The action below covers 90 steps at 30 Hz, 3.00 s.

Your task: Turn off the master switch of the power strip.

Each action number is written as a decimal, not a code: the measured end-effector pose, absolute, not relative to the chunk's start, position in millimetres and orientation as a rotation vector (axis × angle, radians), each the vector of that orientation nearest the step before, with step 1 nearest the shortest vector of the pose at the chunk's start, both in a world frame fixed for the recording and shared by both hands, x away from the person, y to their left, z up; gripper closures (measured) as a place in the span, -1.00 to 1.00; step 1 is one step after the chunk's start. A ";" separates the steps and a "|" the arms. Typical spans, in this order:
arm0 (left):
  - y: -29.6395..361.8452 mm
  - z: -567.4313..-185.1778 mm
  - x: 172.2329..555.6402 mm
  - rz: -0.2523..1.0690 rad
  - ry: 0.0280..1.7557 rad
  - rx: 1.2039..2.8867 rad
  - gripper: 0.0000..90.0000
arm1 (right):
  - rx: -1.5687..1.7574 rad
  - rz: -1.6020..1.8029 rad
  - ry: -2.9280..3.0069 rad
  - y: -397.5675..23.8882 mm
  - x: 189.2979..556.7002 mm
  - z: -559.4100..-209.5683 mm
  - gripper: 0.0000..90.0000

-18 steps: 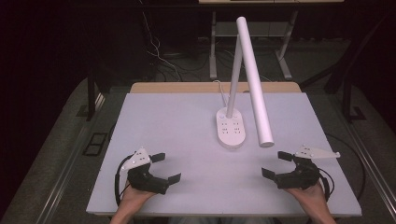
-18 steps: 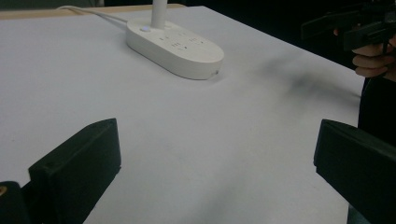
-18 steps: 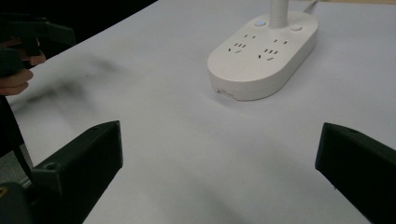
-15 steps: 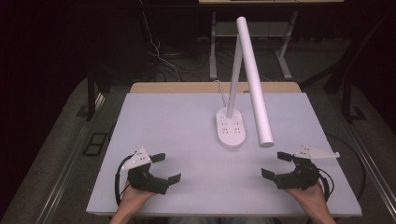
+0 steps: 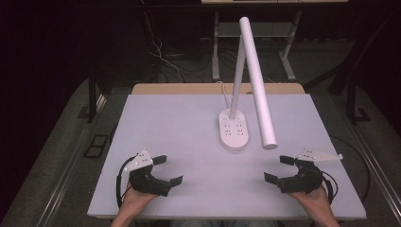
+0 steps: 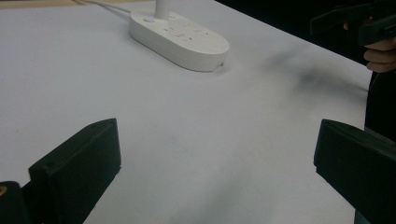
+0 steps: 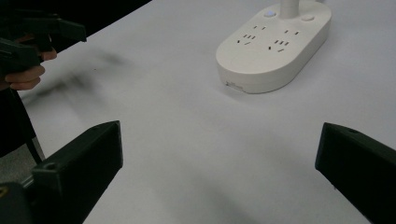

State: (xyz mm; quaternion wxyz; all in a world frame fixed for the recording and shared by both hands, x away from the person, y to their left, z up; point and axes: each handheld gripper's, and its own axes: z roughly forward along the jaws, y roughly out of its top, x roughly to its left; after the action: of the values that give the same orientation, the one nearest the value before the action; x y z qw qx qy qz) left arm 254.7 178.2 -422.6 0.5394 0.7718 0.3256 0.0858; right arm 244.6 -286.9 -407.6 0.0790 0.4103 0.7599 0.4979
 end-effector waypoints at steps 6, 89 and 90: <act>175.3 -422.9 255.4 0.202 0.774 1.861 -1.00 | 1.221 1.483 2.302 -288.1 245.5 -408.2 -1.00; 117.8 -361.3 332.7 0.163 0.671 2.080 -1.00 | 1.203 1.421 2.369 -288.1 247.2 -414.7 -1.00; 117.1 -360.5 334.4 0.164 0.662 2.090 -1.00 | 1.203 1.421 2.369 -288.2 247.2 -414.8 -1.00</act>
State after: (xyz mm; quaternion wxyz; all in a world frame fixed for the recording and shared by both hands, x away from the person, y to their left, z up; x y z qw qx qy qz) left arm 334.4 117.1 -360.5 0.4542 0.8469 0.2682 0.0666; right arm 247.2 -288.2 -414.8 0.0643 0.3984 0.7847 0.4706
